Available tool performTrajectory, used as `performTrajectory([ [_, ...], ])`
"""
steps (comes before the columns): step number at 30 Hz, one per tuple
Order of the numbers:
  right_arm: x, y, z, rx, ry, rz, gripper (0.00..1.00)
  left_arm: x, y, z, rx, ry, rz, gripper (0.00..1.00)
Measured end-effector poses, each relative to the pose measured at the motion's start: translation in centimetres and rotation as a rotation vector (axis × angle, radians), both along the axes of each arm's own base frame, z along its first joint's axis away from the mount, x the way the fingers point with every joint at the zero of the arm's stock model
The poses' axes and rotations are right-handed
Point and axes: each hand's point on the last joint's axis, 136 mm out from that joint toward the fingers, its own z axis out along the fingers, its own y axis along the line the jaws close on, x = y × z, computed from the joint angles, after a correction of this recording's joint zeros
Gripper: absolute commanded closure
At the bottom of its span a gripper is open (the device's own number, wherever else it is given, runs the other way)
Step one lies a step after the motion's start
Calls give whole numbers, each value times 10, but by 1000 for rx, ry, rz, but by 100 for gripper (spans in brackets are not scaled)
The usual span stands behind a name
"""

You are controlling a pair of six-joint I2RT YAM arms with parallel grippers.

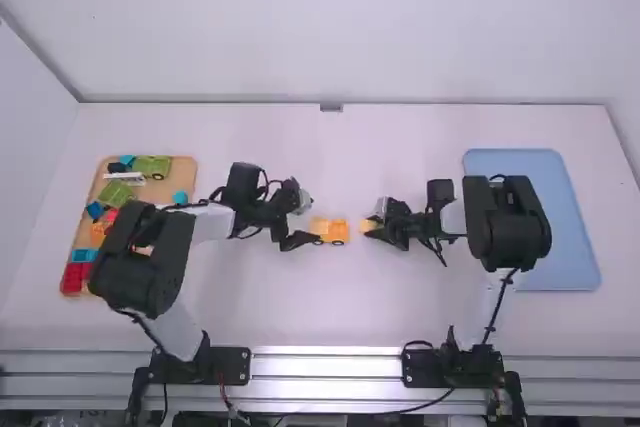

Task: Assemble lego blocks to make yellow taxi

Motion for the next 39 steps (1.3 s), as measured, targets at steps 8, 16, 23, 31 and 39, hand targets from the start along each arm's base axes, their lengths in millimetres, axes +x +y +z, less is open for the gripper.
performTrajectory([
  [8, -17, 0, 5, 1, 131, 1, 73, 3, -11, -35, 22, -3, -18, 1],
  [16, -19, 10, 56, -16, 24, 55, 70, 3, -12, -46, 53, -55, -47, 1],
  [23, -15, 30, 60, -48, -22, 86, 70, 1, -11, -65, 75, -68, -72, 16],
  [31, -21, 50, 53, -107, -2, 101, 70, 5, -12, -62, 74, -119, -83, 17],
  [39, -22, 55, 49, -132, 11, 97, 70, 5, -14, -59, 64, -146, -100, 29],
])
